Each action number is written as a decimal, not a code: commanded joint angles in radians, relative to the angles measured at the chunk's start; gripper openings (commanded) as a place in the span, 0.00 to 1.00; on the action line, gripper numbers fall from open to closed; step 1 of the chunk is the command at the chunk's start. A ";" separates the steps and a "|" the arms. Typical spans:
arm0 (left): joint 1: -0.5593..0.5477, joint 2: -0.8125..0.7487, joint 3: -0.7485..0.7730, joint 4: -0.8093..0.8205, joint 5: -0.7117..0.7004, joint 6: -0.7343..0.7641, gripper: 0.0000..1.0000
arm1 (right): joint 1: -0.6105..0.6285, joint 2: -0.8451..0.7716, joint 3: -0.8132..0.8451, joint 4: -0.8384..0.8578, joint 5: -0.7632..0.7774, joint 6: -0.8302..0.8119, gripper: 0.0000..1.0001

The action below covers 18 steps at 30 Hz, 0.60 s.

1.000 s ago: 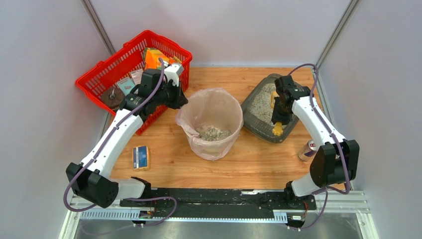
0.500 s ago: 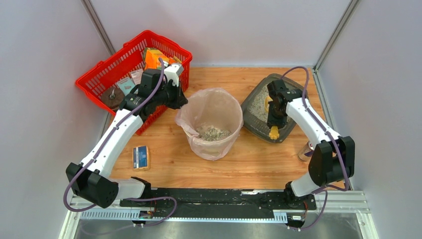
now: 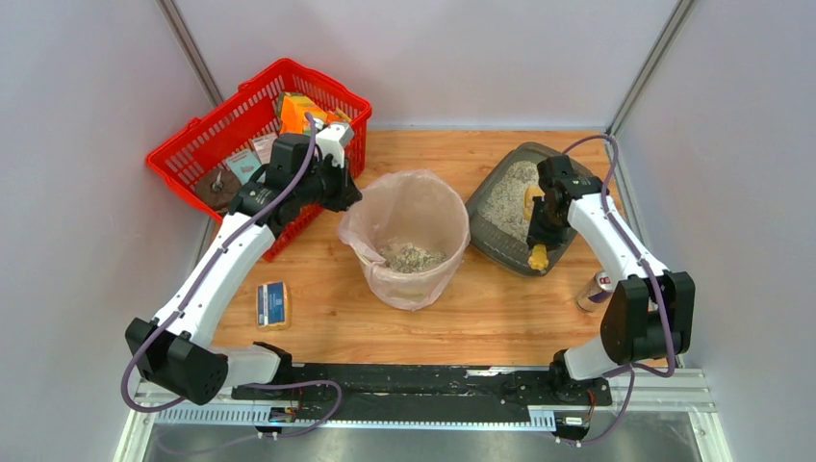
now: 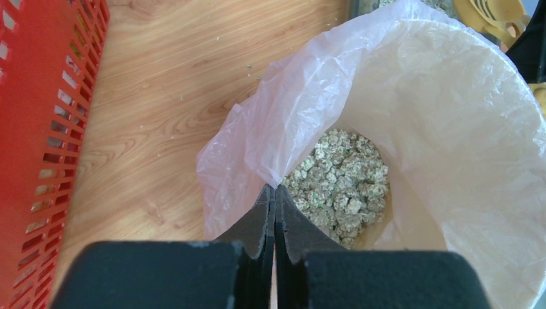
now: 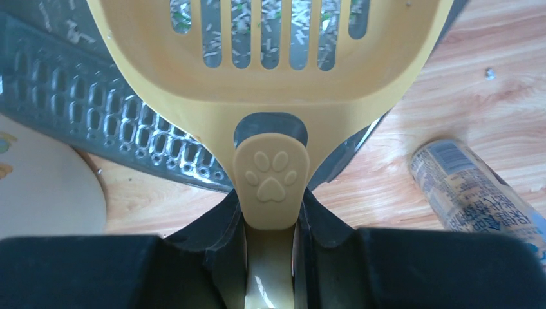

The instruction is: Clean the litter box

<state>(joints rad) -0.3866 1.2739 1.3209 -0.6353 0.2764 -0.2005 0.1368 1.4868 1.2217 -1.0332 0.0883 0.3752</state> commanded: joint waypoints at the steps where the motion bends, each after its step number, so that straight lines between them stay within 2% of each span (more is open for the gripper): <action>1: -0.009 -0.022 0.012 -0.004 0.001 0.007 0.00 | 0.030 -0.017 0.034 0.012 0.005 -0.039 0.00; 5: -0.009 -0.001 0.027 -0.024 0.021 0.007 0.00 | 0.033 -0.042 0.073 -0.028 -0.005 -0.045 0.00; 6: -0.011 -0.004 0.024 -0.021 0.023 0.003 0.04 | 0.032 -0.054 0.075 -0.031 -0.013 -0.042 0.00; 8: -0.009 -0.008 0.017 -0.015 0.015 0.003 0.13 | 0.035 -0.092 0.084 -0.037 -0.027 -0.032 0.00; 9: -0.009 -0.011 0.017 -0.012 0.012 0.004 0.21 | 0.037 -0.100 0.093 -0.059 -0.032 -0.030 0.00; 11: -0.009 -0.013 0.017 -0.010 0.012 0.004 0.29 | 0.047 -0.114 0.119 -0.093 -0.030 -0.033 0.00; 15: -0.009 -0.016 0.017 -0.010 0.023 -0.005 0.53 | 0.130 -0.143 0.212 -0.194 0.037 -0.032 0.00; 17: -0.009 -0.019 0.017 -0.009 0.023 -0.004 0.61 | 0.165 -0.161 0.243 -0.221 0.057 -0.025 0.00; 18: -0.009 -0.021 0.015 -0.007 0.020 -0.004 0.69 | 0.202 -0.168 0.278 -0.243 0.059 -0.024 0.00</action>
<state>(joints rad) -0.3927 1.2728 1.3209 -0.6548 0.2806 -0.2008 0.2531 1.3762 1.3880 -1.1851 0.1020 0.3473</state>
